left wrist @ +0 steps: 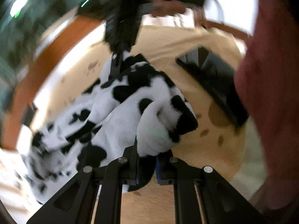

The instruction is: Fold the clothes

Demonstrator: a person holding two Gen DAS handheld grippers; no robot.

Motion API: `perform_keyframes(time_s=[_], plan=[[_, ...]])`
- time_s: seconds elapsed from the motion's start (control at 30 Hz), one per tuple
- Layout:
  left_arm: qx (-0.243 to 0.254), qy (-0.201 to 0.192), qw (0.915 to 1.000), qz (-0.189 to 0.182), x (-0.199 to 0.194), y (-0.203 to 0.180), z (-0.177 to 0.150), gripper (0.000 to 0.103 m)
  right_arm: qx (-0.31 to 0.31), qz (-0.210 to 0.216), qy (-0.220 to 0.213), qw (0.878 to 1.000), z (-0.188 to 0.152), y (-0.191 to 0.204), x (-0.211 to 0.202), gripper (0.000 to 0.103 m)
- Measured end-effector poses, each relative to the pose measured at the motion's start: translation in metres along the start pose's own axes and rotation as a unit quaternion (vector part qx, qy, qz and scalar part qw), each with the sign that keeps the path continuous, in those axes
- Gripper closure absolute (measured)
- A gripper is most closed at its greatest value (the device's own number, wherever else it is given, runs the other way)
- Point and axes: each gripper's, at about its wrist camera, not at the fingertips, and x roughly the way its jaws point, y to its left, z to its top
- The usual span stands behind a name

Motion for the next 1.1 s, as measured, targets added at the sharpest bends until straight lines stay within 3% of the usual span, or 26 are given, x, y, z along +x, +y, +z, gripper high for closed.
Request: perform_keyframes(time_s=[0.17,0.3,0.47,0.6,0.7,0.93,1.1], plan=[[-0.096,-0.032,0.9942,-0.038,-0.028,0.046,0.008,0.09,0.007,0.047,-0.035,0.998,0.007,0.02,-0.022,0.091],[-0.163,-0.062,0.9832,-0.053,-0.053,0.081,0.003,0.09,0.012,0.083,-0.061,0.995,0.02,0.037,-0.04,0.092],[-0.214,-0.088,0.9718,-0.042,-0.074,0.113,-0.01,0.09,0.004,0.113,-0.091,0.989,0.049,0.064,-0.051,0.093],[-0.26,-0.12,0.9576,-0.032,-0.097,0.142,-0.022,0.09,-0.009,0.129,-0.103,0.986,0.079,0.091,-0.046,0.093],[-0.308,-0.145,0.9397,-0.027,-0.113,0.177,-0.038,0.09,-0.013,0.141,-0.112,0.984,0.103,0.11,-0.04,0.093],[-0.447,-0.195,0.8719,-0.037,-0.134,0.273,-0.106,0.09,-0.002,0.171,-0.135,0.976,0.176,0.15,-0.009,0.093],[-0.49,-0.218,0.844,-0.014,-0.147,0.333,-0.146,0.09,-0.003,0.174,-0.142,0.974,0.237,0.182,0.022,0.093]])
